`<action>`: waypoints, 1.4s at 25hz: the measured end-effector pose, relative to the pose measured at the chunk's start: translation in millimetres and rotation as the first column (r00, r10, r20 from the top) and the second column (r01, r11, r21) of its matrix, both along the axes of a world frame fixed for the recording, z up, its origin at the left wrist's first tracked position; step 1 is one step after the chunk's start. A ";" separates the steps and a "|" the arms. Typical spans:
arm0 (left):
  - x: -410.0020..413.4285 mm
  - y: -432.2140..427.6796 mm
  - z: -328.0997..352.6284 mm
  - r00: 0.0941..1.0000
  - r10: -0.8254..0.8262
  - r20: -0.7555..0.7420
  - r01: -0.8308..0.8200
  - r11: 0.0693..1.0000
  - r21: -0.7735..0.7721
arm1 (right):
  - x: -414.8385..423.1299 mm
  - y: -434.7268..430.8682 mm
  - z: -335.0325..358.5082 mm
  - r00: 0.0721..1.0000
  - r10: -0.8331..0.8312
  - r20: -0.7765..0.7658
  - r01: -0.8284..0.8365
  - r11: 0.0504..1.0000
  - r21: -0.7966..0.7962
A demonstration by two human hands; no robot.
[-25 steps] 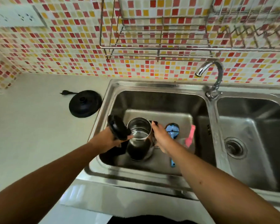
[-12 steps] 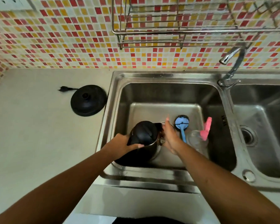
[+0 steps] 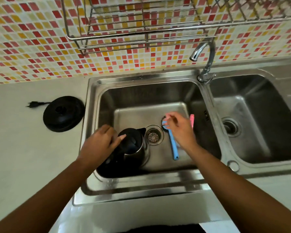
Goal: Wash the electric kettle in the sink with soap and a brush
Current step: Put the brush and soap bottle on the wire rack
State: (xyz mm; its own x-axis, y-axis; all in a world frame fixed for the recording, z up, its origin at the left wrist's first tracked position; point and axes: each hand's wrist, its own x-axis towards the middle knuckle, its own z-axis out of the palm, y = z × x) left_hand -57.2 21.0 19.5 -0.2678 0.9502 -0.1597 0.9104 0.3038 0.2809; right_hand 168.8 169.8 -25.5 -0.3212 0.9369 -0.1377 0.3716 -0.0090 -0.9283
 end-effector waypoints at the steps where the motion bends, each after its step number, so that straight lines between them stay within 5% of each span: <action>1: 13.7 12.0 9.5 0.999 -0.026 0.026 0.022 0.987 0.156 | 17.7 9.7 7.1 0.998 -0.048 0.043 0.042 0.991 0.126; 4: 75.8 53.5 17.7 0.921 -0.163 0.355 0.056 0.955 0.292 | 65.7 33.7 6.7 0.962 -0.199 0.185 0.128 0.932 0.340; 7: 132.7 85.5 -28.6 0.820 -0.036 0.571 0.089 0.994 -0.065 | 95.9 45.2 -17.3 0.943 -0.132 0.306 0.062 0.972 0.227; 10: 152.0 111.4 -100.0 0.828 0.258 0.498 0.030 0.866 -0.499 | 105.7 48.3 -50.8 0.915 0.091 0.392 -0.109 0.994 0.023; 12: 157.8 125.4 -143.1 0.890 0.278 0.362 -0.006 0.800 -0.600 | 106.8 46.8 -67.3 0.906 0.198 0.374 -0.192 0.980 -0.054; 15: 166.8 140.1 -183.7 0.929 0.283 0.238 -0.098 0.809 -0.580 | 102.1 47.6 -79.2 0.913 0.204 0.352 -0.213 0.977 -0.014; 23: 178.7 148.4 -224.4 0.807 0.451 0.382 -0.192 0.811 -0.553 | 99.8 53.0 -93.6 0.945 0.189 0.267 -0.215 0.974 0.071; 25: 177.6 145.0 -208.7 0.692 0.530 0.491 -0.254 0.815 -0.521 | 101.3 53.2 -94.2 0.952 0.183 0.247 -0.213 0.971 0.104; 28: 173.9 133.4 -170.6 0.354 0.643 0.679 -0.391 0.761 -0.517 | 104.5 52.9 -81.3 0.962 0.150 0.227 -0.185 0.972 0.142; 35: 168.3 69.9 -54.9 0.246 0.562 0.789 -0.511 0.768 -0.387 | 94.2 56.9 27.6 0.970 0.199 0.138 -0.237 0.894 0.380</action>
